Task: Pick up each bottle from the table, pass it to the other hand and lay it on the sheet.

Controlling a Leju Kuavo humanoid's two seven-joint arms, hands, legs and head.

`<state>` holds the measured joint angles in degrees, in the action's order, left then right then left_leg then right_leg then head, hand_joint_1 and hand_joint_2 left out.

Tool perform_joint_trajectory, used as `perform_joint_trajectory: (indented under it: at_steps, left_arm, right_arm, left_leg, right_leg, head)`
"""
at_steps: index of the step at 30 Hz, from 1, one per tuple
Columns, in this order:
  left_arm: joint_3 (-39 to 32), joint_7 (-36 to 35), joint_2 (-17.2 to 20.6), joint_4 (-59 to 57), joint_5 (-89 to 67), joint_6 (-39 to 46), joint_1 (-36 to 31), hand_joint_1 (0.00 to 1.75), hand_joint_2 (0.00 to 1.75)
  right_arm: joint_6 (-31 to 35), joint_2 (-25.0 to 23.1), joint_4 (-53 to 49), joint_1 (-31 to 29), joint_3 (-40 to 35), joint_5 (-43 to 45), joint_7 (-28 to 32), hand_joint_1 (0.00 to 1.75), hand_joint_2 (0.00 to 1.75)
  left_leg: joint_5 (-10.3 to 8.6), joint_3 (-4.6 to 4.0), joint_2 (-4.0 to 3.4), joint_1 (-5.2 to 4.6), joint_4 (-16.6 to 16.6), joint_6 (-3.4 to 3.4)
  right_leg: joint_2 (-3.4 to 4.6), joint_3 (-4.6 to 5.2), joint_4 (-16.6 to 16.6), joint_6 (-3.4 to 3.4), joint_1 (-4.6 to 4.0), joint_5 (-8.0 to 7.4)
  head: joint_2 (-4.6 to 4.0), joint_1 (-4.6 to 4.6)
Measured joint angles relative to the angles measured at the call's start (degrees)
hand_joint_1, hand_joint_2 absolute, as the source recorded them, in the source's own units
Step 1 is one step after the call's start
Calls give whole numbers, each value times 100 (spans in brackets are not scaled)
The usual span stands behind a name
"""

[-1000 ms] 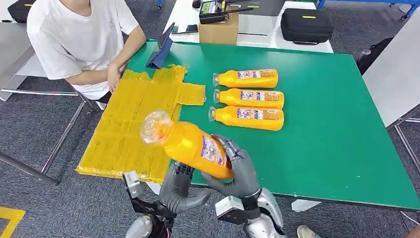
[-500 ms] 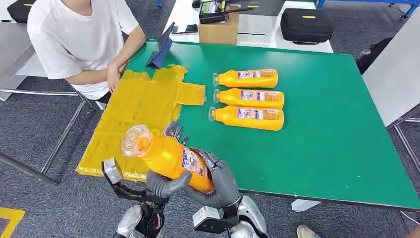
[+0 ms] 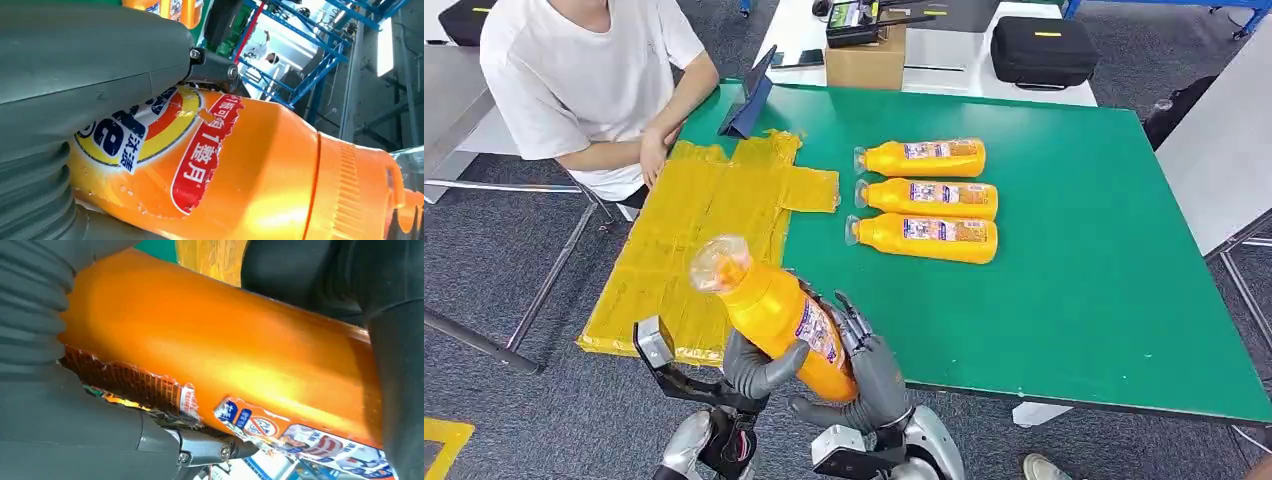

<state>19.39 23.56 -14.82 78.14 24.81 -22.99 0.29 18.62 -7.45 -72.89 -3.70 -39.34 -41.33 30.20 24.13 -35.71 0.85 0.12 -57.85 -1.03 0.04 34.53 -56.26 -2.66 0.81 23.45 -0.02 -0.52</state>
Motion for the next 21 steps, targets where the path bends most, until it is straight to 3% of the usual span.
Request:
perform_joint_trajectory:
  at_steps: [18,21]
  left_arm:
    - [-4,-26,0,2,-218,104,38,175,175]
    - [-22,180,0,39,-862,812,38,175,175]
  right_arm:
    - [61,85,-533,87,262,-74,-194,0,0]
    - [433,101,-616,141,306,-403,-216,0,0]
  left_leg:
    - [0,0,0,0,0,0]
    - [0,-1,4,0,0,0]
  right_leg:
    - [0,0,0,0,0,0]
    - [-2,-1,0,0,0,0]
  head:
    - [2,-2]
    - [2,-2]
